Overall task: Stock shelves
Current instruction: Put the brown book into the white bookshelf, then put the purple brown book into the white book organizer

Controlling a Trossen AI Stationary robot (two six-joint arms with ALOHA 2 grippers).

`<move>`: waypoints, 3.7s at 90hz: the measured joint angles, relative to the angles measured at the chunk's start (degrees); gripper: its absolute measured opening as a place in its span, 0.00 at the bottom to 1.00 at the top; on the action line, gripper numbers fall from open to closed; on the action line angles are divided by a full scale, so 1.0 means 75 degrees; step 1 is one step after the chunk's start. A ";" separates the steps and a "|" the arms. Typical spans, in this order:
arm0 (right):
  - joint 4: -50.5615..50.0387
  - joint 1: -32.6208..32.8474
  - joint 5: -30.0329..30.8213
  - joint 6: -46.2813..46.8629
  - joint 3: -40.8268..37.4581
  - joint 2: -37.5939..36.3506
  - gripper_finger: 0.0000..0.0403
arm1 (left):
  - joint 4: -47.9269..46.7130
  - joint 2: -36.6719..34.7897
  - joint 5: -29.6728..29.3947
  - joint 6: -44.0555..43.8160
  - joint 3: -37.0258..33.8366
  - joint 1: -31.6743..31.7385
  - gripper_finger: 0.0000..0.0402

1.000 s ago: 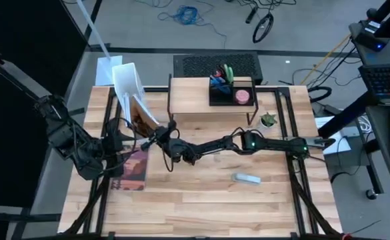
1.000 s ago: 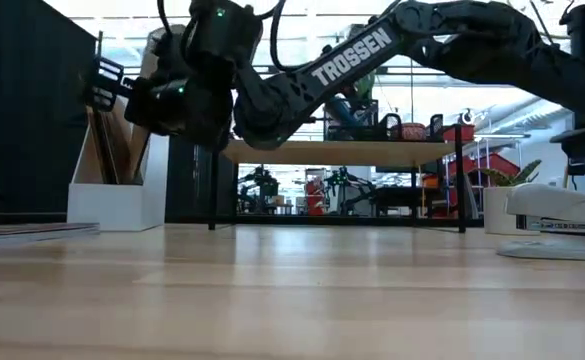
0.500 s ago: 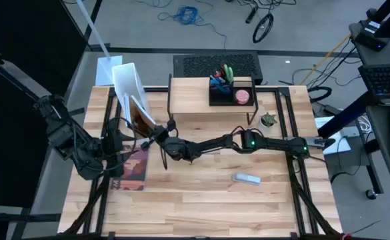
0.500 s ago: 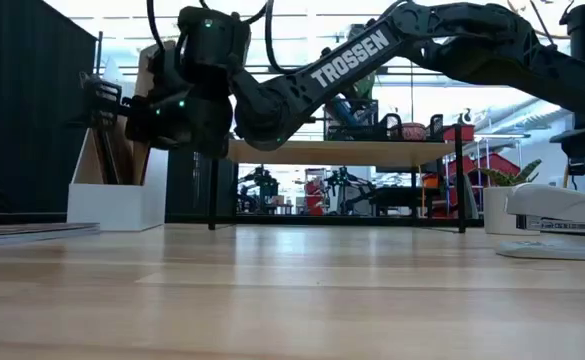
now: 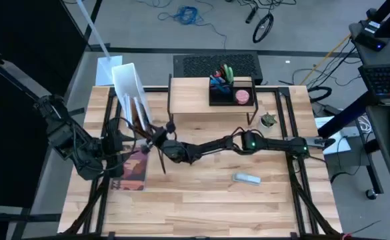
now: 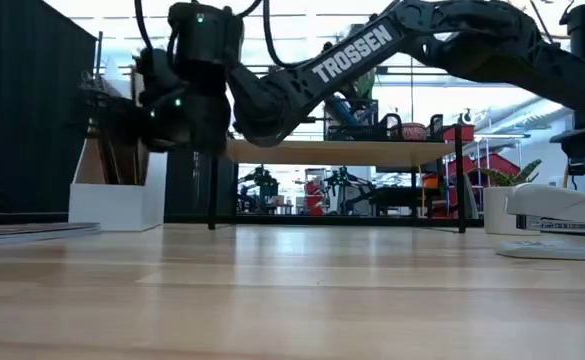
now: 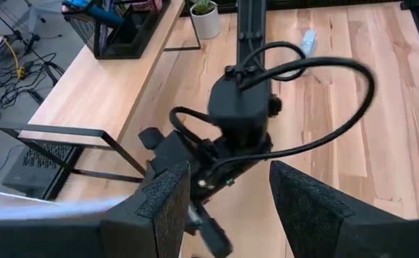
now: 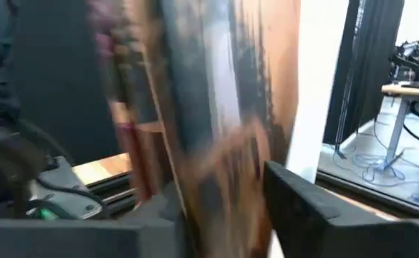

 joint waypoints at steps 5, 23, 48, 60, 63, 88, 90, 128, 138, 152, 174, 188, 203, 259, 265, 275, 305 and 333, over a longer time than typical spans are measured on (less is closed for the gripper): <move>-0.0014 0.0076 0.0014 -0.0187 -0.0005 -0.0088 0.44 | 0.0000 0.0000 -0.0001 -0.0003 0.0000 0.0000 0.45; -0.0402 0.0518 0.0621 -0.1315 -0.0005 -0.0694 0.55 | -0.0003 0.0000 0.0270 -0.0014 0.0000 -0.0003 0.45; -0.4121 0.1360 0.0790 -0.0989 0.0004 -0.1886 0.54 | -0.0008 0.0126 0.1139 -0.0285 0.0000 -0.0006 0.45; -0.6683 0.1623 0.0710 0.0573 -0.0008 -0.2287 0.52 | -0.0269 0.0365 0.1269 -0.0841 -0.0003 -0.0006 0.45; -0.7287 0.1688 0.0571 0.1006 -0.0008 -0.2403 0.51 | -0.0370 0.0449 0.1326 -0.1014 -0.0039 0.0000 0.45; -1.0948 0.2166 -0.1111 0.3913 -0.0014 -0.2623 0.51 | -0.0328 0.1139 0.2481 -0.2212 -0.1142 0.0000 0.45; -1.0976 0.2203 -0.1267 0.4034 -0.0039 -0.2621 0.51 | -0.0329 0.1190 0.2594 -0.2352 -0.1254 0.0000 0.45; -0.9198 0.2703 -0.2456 0.4870 -0.1697 -0.2565 0.51 | 0.2104 0.1504 0.5374 -0.3484 -0.4019 -0.0001 0.45; -0.7971 0.2696 -0.2712 0.4837 -0.2421 -0.2565 0.51 | 0.2652 0.1504 0.5456 -0.3591 -0.4441 -0.0003 0.45; -0.6252 0.2673 -0.2946 0.4787 -0.3423 -0.2564 0.51 | 0.3408 0.1504 0.5882 -0.3339 -0.4931 0.0000 0.45; -0.5802 0.2681 -0.2587 0.4436 -0.3687 -0.2577 0.51 | 0.4629 0.1595 0.5888 -0.3050 -0.5625 0.0000 0.45; -0.5846 0.2624 -0.2343 0.4413 -0.3636 -0.2574 0.51 | 0.5692 0.1925 0.5744 -0.2754 -0.5777 -0.0002 0.45; -0.5841 0.2566 -0.2374 0.4436 -0.3636 -0.2571 0.51 | 0.6766 0.2351 0.5438 -0.2285 -0.5767 0.0006 0.45; -0.5922 0.2641 -0.3240 0.4854 -0.3633 -0.2882 0.51 | 0.9581 0.3720 0.5081 -0.1336 -0.5226 0.0383 0.45; -0.5899 0.2633 -0.3234 0.4977 -0.3625 -0.3010 0.51 | 0.8927 0.3473 0.5061 -0.1338 -0.5001 0.0303 0.45; -0.5949 0.2573 -0.3222 0.5248 -0.3622 -0.3090 0.51 | 0.7511 0.3068 0.4961 -0.1350 -0.4662 0.0037 0.45; -0.6124 0.2566 -0.3237 0.5531 -0.3622 -0.3092 0.51 | 0.5241 0.2794 0.4722 -0.1991 -0.4491 -0.1277 0.45; -0.6126 0.2478 -0.3258 0.5736 -0.3622 -0.3095 0.51 | 0.5028 0.3253 0.4887 -0.3159 -0.4685 -0.2101 0.45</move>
